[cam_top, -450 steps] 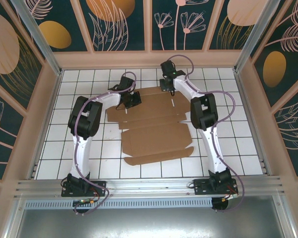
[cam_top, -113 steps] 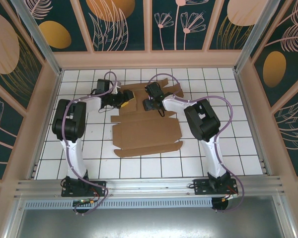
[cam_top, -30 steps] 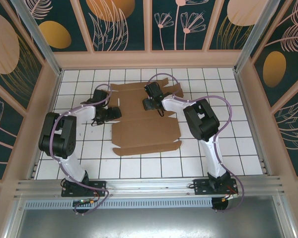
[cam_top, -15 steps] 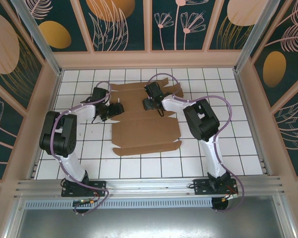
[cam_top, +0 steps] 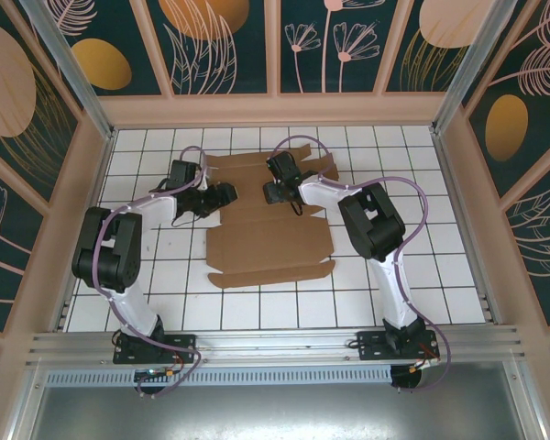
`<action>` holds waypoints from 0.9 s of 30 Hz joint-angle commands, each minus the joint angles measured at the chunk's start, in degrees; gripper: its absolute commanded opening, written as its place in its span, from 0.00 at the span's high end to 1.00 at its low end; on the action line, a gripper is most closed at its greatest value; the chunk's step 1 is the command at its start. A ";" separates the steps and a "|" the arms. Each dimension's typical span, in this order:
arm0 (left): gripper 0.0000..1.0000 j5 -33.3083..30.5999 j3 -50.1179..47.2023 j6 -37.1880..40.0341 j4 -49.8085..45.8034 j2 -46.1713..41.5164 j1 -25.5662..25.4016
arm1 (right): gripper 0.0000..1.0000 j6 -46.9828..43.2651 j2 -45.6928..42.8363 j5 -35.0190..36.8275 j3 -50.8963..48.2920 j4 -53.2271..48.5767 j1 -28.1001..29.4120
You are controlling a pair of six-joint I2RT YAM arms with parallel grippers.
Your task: Fold the paper box
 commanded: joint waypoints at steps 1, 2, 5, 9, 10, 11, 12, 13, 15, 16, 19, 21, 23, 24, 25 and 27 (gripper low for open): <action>0.29 4.74 -2.58 -3.46 4.86 3.83 -2.22 | 0.41 0.66 7.50 -0.81 -3.91 -11.45 -0.09; 0.29 5.00 -2.84 -3.88 5.45 4.69 -2.42 | 0.41 0.69 7.52 -0.65 -3.88 -11.58 -0.11; 0.31 2.10 -2.13 -3.29 3.73 3.67 -2.27 | 0.41 0.77 7.51 -0.32 -3.97 -11.84 -0.28; 0.29 -7.67 4.73 1.63 -5.77 -3.74 -0.73 | 0.41 2.11 6.06 -2.75 -4.83 -11.12 -0.65; 0.29 -11.50 6.94 3.38 -8.42 -6.53 -0.70 | 0.41 2.59 4.99 -4.04 -5.15 -10.61 -0.74; 0.29 -13.20 8.51 4.28 -9.49 -8.25 -0.71 | 0.41 3.06 3.93 -4.84 -5.27 -10.26 -0.75; 0.28 -13.77 9.70 5.02 -9.88 -9.97 -0.69 | 0.41 3.67 2.65 -5.67 -5.31 -9.97 -0.80; 0.28 -13.61 10.75 5.28 -10.07 -11.14 -0.77 | 0.41 3.94 1.09 -6.45 -5.41 -9.48 -0.78; 0.27 -13.17 12.58 5.35 -10.84 -12.08 -1.46 | 0.41 4.79 -2.45 -6.52 -6.15 -8.18 -0.96; 0.27 -13.53 13.36 5.67 -11.37 -12.32 -2.51 | 0.41 5.47 -4.60 -6.52 -6.48 -7.61 -1.09; 0.38 -14.81 12.83 6.11 -10.25 -12.70 -6.57 | 0.42 7.19 -10.74 -8.14 -8.96 -4.48 -2.11; 0.56 -13.49 10.54 4.81 -7.77 -12.18 -8.61 | 0.44 8.70 -14.38 -9.17 -11.58 -1.93 -3.75; 0.73 -11.77 6.87 3.40 -4.17 -11.50 -10.13 | 0.51 9.81 -16.73 -11.71 -14.18 0.31 -4.78; 0.83 -11.48 5.35 3.05 -2.72 -10.98 -11.18 | 0.58 10.19 -17.35 -12.66 -15.23 0.94 -7.00; 0.89 -11.11 4.32 3.07 -1.71 -10.27 -12.69 | 0.64 10.24 -17.54 -13.33 -15.79 1.21 -7.71; 0.96 -12.34 3.46 3.78 -1.83 -8.74 -15.63 | 0.75 10.00 -17.23 -13.87 -16.40 1.24 -8.27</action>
